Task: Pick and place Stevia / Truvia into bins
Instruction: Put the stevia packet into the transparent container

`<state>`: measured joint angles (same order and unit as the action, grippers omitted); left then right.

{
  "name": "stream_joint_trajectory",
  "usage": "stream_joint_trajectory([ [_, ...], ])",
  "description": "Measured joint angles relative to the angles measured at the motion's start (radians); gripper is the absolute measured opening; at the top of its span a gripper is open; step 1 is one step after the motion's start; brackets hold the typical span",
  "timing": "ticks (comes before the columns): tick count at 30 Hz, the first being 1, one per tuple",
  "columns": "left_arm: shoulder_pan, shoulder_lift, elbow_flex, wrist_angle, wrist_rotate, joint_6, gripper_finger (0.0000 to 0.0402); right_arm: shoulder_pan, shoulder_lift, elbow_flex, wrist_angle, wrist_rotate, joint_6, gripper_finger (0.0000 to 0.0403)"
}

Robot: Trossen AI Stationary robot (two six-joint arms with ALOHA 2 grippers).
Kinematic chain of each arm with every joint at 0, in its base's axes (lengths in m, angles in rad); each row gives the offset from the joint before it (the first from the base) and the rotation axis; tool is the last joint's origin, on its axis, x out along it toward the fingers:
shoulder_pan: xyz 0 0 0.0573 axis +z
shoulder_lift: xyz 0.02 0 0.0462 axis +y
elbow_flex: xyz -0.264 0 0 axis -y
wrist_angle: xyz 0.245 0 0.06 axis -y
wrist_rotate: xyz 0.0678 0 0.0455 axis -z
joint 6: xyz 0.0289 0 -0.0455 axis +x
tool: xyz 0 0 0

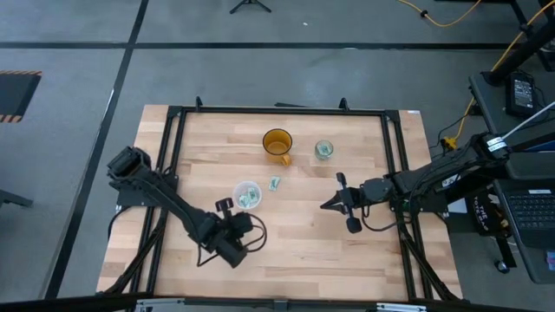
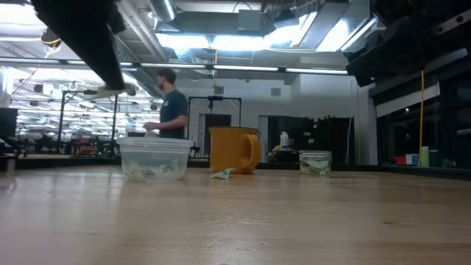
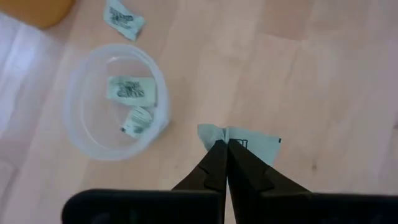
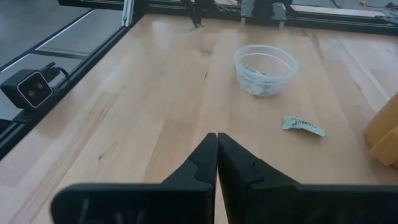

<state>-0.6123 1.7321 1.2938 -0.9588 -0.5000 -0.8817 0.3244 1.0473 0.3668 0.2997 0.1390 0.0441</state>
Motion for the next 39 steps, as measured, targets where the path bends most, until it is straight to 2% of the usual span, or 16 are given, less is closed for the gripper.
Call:
stream_joint_trajectory([
  [7, 0.096, 0.0, 0.0, -0.014, 0.003, 0.116, 0.0002, -0.002, 0.0, -0.059, 0.126, 0.0, -0.048, 0.0016],
  [23, 0.359, 0.0, -0.002, -0.062, 0.072, 0.345, 0.0002, -0.002, 0.0, -0.065, 0.139, 0.0, -0.052, 0.0016],
  [28, 0.383, -0.001, -0.015, -0.041, 0.077, 0.356, 0.0002, -0.002, 0.0, -0.065, 0.138, 0.0, -0.059, 0.0016],
  [39, 0.385, 0.0, -0.149, 0.122, 0.118, 0.356, 0.0002, -0.002, 0.0, -0.065, 0.132, 0.0, -0.104, 0.0016],
])
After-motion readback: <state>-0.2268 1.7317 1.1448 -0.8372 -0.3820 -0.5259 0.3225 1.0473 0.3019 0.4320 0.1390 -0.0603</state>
